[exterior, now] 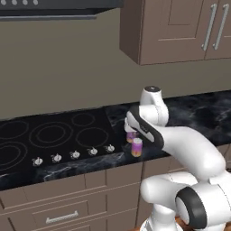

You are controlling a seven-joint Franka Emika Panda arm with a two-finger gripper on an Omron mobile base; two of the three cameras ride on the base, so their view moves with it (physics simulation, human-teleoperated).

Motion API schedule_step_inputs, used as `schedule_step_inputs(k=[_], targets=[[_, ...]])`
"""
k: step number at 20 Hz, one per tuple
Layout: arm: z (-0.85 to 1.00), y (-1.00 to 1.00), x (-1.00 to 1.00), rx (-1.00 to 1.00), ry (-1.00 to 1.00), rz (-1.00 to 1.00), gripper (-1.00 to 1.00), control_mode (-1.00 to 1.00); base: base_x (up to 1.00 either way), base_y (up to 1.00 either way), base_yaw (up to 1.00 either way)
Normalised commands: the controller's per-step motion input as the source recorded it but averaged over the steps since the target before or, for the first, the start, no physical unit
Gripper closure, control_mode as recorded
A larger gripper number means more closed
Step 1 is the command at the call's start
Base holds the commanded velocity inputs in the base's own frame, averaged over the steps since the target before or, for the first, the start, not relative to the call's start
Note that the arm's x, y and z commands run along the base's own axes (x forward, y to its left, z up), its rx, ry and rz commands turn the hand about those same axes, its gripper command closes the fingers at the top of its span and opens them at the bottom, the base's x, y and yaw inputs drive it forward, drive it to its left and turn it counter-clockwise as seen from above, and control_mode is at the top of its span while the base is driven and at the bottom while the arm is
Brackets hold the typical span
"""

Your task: Four empty soda cans are scattered around the kitchen. Gather all the cans and cluster them next to the stove for recycling.

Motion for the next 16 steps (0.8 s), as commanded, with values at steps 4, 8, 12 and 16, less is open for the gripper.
schedule_step_inputs(k=[4,8,12,16], targets=[[0.27,0.0,-0.62,0.01,0.0,0.0,-1.0,-1.0,0.0,0.0,0.0],[0.09,0.0,-0.65,0.0,-0.01,0.0,-1.0,-1.0,0.0,0.0,0.0],[0.14,0.0,-0.52,0.0,-0.06,0.0,-1.0,-1.0,0.0,0.0,0.0],[0.28,-0.05,-0.44,0.0,-0.06,0.0,-1.0,-1.0,0.0,0.0,0.0]])
